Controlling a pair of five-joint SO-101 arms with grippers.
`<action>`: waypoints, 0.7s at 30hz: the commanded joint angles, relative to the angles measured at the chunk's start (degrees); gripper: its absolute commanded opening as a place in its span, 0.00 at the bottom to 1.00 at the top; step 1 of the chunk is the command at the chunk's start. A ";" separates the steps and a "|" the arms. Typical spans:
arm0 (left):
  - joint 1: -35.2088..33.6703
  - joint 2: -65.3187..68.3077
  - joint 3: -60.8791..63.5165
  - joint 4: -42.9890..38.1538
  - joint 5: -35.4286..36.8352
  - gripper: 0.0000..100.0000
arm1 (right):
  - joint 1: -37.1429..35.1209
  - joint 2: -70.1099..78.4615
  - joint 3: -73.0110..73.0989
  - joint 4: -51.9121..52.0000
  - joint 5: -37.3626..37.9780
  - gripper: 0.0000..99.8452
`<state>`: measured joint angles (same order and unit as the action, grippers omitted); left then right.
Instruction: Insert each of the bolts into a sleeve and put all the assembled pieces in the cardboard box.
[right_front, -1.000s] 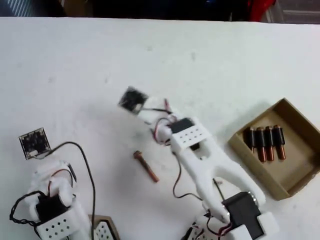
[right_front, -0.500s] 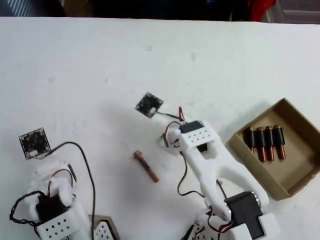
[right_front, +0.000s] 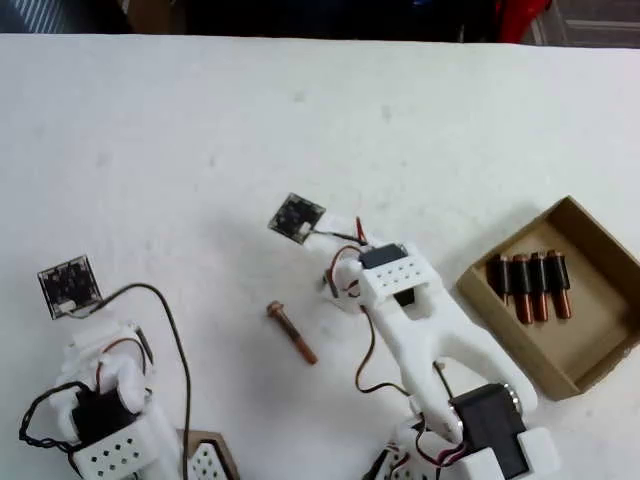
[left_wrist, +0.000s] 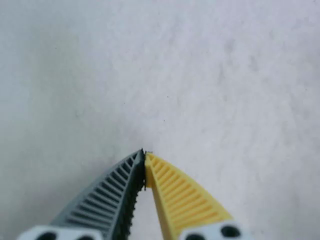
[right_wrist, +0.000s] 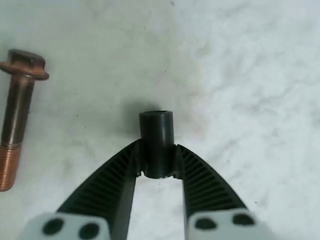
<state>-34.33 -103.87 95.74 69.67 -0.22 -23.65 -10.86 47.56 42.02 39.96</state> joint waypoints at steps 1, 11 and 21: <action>-0.31 -0.48 -1.58 -1.49 -0.44 0.02 | -0.31 -2.68 -0.35 0.84 0.97 0.09; -0.31 -0.48 -1.58 -1.49 -0.44 0.02 | -1.19 -2.68 -0.53 1.01 6.77 0.13; -0.31 -0.48 -1.49 -1.49 -0.44 0.02 | -3.91 -0.40 -1.58 2.77 8.35 0.12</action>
<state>-34.33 -103.87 95.74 69.67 -0.22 -26.81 -10.95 47.47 43.34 47.69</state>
